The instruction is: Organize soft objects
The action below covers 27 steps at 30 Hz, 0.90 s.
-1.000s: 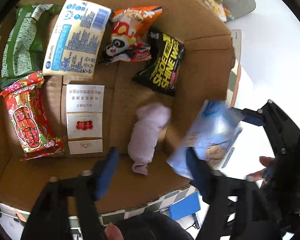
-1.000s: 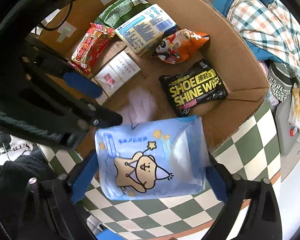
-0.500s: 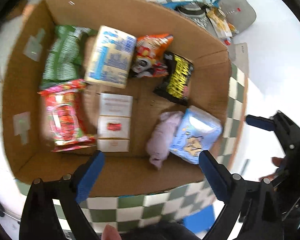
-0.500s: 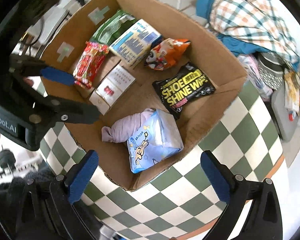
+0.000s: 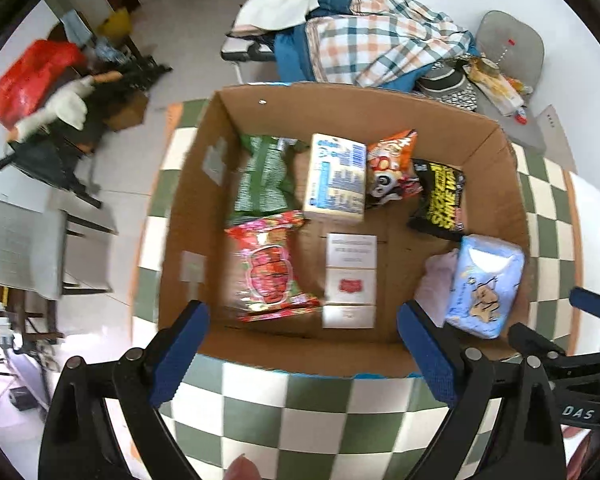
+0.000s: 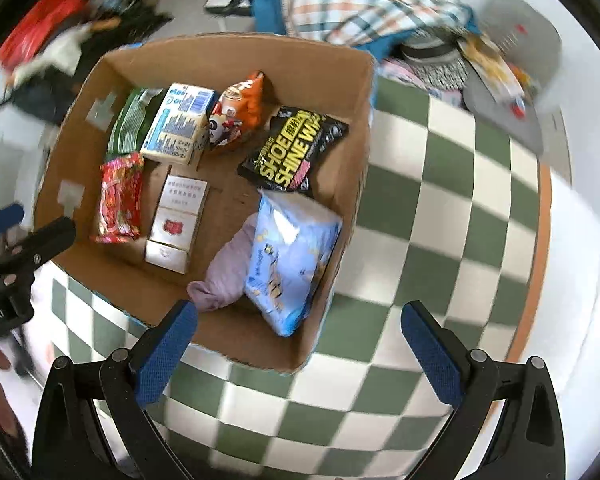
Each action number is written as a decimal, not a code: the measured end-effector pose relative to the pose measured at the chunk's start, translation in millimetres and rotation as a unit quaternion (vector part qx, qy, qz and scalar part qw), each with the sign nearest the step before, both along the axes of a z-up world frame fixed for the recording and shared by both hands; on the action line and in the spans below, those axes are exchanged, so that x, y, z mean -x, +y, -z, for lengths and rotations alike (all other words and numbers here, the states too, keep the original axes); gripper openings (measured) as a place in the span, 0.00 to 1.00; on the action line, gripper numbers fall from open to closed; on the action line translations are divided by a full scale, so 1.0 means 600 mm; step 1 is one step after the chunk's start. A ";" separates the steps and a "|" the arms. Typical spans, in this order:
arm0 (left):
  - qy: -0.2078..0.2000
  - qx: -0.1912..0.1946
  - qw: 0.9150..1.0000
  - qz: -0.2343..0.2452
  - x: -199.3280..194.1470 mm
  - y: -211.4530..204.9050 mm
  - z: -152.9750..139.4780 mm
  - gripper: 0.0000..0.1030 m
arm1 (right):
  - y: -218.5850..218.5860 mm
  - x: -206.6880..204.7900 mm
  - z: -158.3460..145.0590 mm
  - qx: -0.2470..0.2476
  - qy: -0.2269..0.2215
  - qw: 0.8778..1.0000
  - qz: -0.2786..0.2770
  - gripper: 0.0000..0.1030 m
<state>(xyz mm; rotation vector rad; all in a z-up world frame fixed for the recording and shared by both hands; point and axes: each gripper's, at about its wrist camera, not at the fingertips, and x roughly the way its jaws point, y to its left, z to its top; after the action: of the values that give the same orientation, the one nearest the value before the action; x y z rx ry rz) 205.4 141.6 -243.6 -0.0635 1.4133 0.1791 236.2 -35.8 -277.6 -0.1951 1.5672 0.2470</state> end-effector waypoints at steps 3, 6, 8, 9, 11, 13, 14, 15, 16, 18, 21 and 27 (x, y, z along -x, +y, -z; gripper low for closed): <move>-0.015 -0.016 1.000 -0.001 0.010 0.001 -0.010 0.94 | -0.008 0.021 -0.012 -0.012 -0.015 0.999 0.038 1.00; -0.021 -0.021 1.000 -0.003 0.023 -0.001 -0.022 0.94 | -0.008 0.035 -0.032 -0.003 -0.040 0.998 0.057 1.00; -0.029 -0.017 0.999 -0.006 0.034 -0.003 -0.036 0.94 | -0.008 0.044 -0.048 -0.003 -0.051 0.996 0.070 1.00; -0.032 -0.017 0.999 -0.006 0.038 -0.003 -0.043 0.94 | -0.009 0.047 -0.058 -0.006 -0.056 0.996 0.075 1.00; -0.042 -0.015 0.999 -0.005 0.049 -0.006 -0.061 0.94 | -0.011 0.059 -0.078 -0.008 -0.067 0.994 0.087 1.00; -0.053 -0.011 0.999 -0.001 0.062 -0.010 -0.086 0.94 | -0.014 0.069 -0.100 -0.010 -0.080 0.992 0.094 1.00; -0.058 -0.007 0.998 0.002 0.069 -0.013 -0.098 0.94 | -0.017 0.077 -0.114 -0.009 -0.087 0.991 0.097 1.00; -0.063 -0.005 0.998 0.004 0.075 -0.015 -0.110 0.94 | -0.020 0.085 -0.127 -0.010 -0.093 0.991 0.101 1.00; -0.067 -0.004 0.998 0.008 0.083 -0.018 -0.125 0.94 | -0.024 0.092 -0.140 -0.013 -0.098 0.990 0.103 1.00; -0.076 0.004 0.997 0.015 0.098 -0.023 -0.151 0.94 | -0.032 0.113 -0.178 -0.018 -0.114 0.988 0.106 1.00; -0.091 0.008 0.995 0.028 0.123 -0.034 -0.199 0.94 | -0.039 0.139 -0.227 -0.022 -0.135 0.985 0.106 1.00; -0.123 0.021 0.992 0.034 0.164 -0.048 -0.285 0.94 | -0.053 0.202 -0.345 -0.031 -0.186 0.977 0.097 1.00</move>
<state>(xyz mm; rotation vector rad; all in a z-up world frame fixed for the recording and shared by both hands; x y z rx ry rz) 107.1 112.7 -72.3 -0.0702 1.1707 0.0814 115.1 -67.6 -70.5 -0.0343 1.1945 0.0991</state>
